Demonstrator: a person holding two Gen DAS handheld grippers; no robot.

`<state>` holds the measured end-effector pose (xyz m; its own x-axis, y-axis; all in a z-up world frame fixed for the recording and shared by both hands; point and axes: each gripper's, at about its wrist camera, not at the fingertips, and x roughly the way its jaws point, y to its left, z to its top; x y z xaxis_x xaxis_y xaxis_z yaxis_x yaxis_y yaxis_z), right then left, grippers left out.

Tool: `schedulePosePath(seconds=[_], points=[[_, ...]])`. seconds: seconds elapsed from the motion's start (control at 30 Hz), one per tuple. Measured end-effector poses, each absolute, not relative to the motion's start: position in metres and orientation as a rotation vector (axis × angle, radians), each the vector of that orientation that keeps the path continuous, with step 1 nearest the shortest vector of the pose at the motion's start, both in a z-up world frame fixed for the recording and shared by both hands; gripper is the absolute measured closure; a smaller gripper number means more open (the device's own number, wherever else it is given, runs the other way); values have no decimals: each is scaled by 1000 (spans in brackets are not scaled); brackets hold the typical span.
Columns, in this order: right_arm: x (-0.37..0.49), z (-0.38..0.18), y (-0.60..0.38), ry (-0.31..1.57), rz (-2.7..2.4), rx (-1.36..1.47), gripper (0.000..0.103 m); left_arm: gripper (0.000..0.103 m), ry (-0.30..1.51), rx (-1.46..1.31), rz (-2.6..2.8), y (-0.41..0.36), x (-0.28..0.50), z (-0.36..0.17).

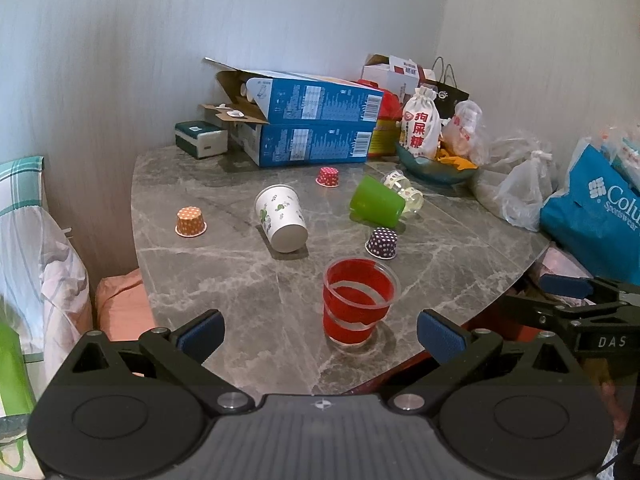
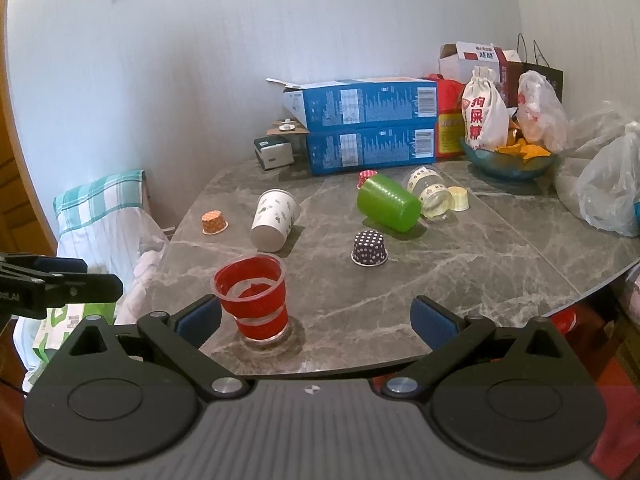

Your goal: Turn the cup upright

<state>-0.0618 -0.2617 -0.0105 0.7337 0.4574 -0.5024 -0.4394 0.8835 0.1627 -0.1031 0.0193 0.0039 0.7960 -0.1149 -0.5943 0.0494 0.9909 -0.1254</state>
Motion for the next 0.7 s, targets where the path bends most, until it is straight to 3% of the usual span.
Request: schedulePosePath(seconds=[0.7], points=[[-65, -12, -263, 559, 495, 30, 1, 0, 637, -107, -89, 13, -106, 5]])
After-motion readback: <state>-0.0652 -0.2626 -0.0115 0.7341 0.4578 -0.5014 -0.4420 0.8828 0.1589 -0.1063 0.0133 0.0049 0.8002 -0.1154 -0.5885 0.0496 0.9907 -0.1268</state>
